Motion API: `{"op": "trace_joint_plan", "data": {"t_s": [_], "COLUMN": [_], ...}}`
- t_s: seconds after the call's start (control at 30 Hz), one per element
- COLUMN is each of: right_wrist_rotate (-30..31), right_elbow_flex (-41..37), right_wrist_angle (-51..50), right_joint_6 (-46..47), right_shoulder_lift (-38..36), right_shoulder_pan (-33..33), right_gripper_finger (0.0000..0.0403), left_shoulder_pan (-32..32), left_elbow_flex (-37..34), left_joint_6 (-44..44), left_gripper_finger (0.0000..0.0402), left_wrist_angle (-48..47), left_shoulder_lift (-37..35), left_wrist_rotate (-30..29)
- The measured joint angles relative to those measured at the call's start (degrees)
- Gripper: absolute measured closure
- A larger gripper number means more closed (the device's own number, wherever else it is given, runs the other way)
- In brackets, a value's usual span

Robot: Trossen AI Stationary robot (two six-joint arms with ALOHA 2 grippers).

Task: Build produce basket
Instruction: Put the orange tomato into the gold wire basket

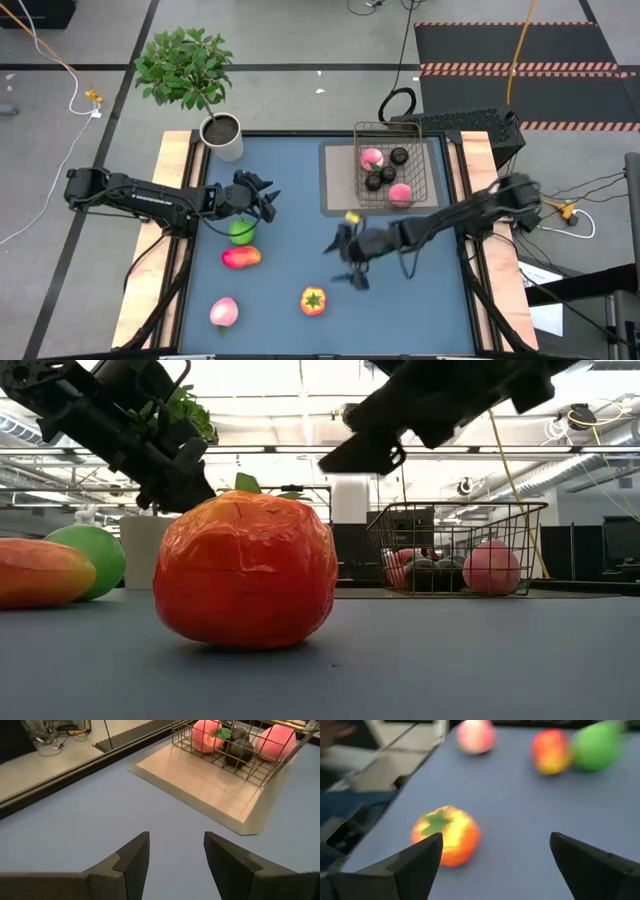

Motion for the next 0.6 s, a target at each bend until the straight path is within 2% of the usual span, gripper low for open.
{"op": "trace_joint_plan", "data": {"t_s": [0.2,0.37,0.5,0.6], "right_wrist_rotate": [-6.4,-13.2,-23.4,-26.0], "right_elbow_flex": [12.5,23.5,26.1,26.1], "right_wrist_angle": [-6.5,-16.3,-17.0,-16.3], "right_joint_6": [-4.6,-9.9,-9.2,-9.8], "right_shoulder_lift": [11.3,20.4,24.1,25.1], "right_shoulder_pan": [1.5,1.9,0.6,-0.1], "right_gripper_finger": [0.0007,0.0003,0.0003,0.0008], "left_shoulder_pan": [0.3,1.2,1.5,1.5], "left_elbow_flex": [0.0,0.0,0.0,0.0], "left_joint_6": [3.2,4.1,4.2,4.2], "left_gripper_finger": [0.0211,0.0211,0.0211,0.0211], "left_wrist_angle": [0.2,1.0,0.9,0.6], "left_shoulder_lift": [0.0,0.0,0.0,0.0], "left_wrist_rotate": [0.0,0.0,0.0,0.0]}}
